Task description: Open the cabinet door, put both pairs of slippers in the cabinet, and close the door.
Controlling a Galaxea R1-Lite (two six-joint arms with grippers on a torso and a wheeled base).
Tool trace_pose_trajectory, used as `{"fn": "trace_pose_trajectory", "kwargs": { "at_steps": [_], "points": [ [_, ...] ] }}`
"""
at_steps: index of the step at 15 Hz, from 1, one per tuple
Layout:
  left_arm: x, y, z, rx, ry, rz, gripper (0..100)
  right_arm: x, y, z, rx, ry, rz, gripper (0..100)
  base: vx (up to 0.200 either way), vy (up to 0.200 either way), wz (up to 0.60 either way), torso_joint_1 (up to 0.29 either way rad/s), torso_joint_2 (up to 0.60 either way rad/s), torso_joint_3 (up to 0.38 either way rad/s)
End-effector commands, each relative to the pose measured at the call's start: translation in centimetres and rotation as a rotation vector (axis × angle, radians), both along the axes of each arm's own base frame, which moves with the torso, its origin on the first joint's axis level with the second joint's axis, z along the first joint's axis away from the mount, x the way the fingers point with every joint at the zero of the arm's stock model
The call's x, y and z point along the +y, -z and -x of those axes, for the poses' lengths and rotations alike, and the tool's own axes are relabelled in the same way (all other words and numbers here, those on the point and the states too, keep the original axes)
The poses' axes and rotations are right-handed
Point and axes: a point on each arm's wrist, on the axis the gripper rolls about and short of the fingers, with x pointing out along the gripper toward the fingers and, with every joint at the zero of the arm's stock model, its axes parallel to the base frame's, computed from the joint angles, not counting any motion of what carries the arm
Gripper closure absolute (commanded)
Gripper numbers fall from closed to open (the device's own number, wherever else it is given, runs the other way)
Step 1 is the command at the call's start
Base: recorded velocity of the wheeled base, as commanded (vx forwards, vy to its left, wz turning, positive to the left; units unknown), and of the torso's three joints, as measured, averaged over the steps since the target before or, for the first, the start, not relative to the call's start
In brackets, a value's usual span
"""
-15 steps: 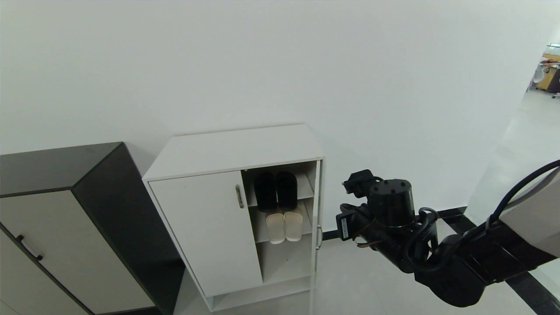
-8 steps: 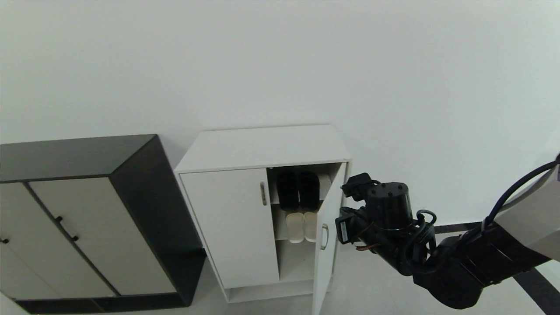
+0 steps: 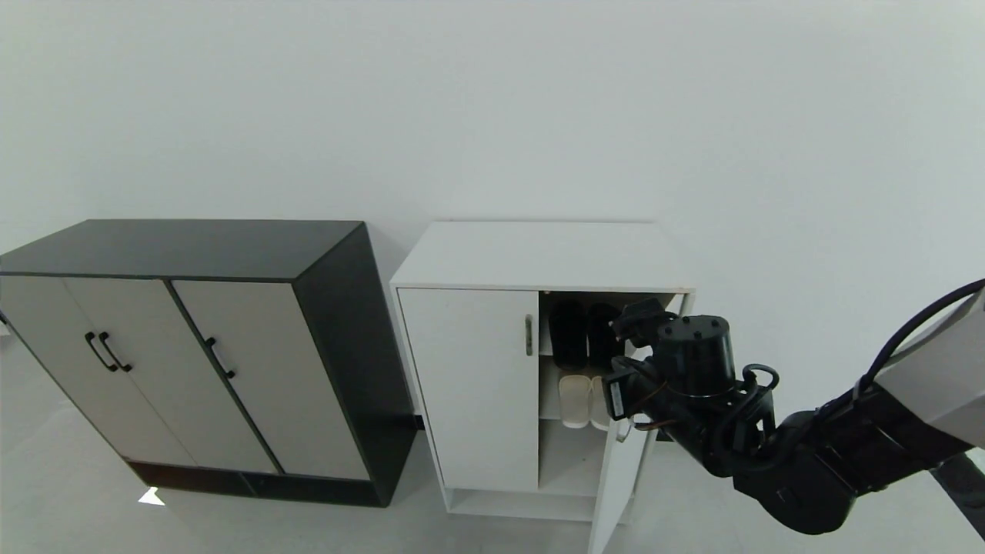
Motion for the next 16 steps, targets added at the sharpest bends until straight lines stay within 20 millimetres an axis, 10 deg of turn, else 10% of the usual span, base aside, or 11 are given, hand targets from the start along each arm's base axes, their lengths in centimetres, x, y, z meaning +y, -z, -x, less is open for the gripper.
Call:
{"fn": "trace_pose_trajectory", "kwargs": {
  "at_steps": [1,10,16],
  "points": [
    [0.0,0.0,0.0,0.001,0.002,0.001,100,-1.0,-1.1,0.1,-0.021,0.016,-0.008,100,0.000,0.000,0.00,0.000,0.00,0.000],
    [0.0,0.0,0.0,0.001,0.002,0.000,100,-3.6,1.8,-0.9,0.139,0.092,0.173,100,0.000,0.000,0.00,0.000,0.00,0.000],
    [0.0,0.0,0.0,0.001,0.002,0.000,100,-1.8,5.7,-3.6,0.150,0.102,0.150,100,0.000,0.000,0.00,0.000,0.00,0.000]
  ]
}}
